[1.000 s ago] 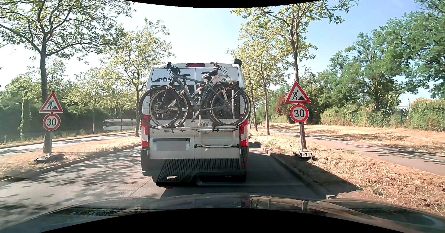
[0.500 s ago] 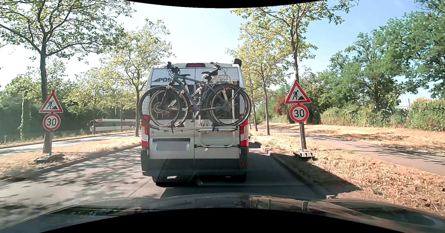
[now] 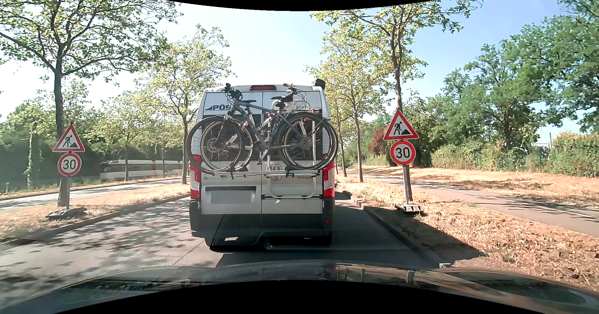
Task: Follow the waypoints while adhering to traffic rules and regulations
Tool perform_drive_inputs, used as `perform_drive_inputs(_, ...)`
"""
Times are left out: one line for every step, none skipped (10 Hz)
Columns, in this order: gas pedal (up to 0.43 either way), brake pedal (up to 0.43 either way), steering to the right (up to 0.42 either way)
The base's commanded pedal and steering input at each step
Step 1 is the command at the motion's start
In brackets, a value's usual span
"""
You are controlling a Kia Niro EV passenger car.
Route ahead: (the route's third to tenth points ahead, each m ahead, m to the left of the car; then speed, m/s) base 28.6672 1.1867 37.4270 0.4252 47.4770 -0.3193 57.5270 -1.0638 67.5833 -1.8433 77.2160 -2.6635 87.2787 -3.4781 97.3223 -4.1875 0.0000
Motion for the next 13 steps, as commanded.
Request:
perform_drive_inputs(0.0,0.183,-0.022)
perform_drive_inputs(0.0,0.183,-0.022)
perform_drive_inputs(0.0,0.183,-0.021)
perform_drive_inputs(0.0,0.183,-0.02)
perform_drive_inputs(0.0,0.177,-0.018)
perform_drive_inputs(0.0,0.177,-0.016)
perform_drive_inputs(0.0,0.183,-0.016)
perform_drive_inputs(0.0,0.183,-0.015)
perform_drive_inputs(0.0,0.183,-0.015)
perform_drive_inputs(0.0,0.183,-0.015)
perform_drive_inputs(0.0,0.183,-0.015)
perform_drive_inputs(0.0,0.183,-0.016)
perform_drive_inputs(0.0,0.183,-0.016)
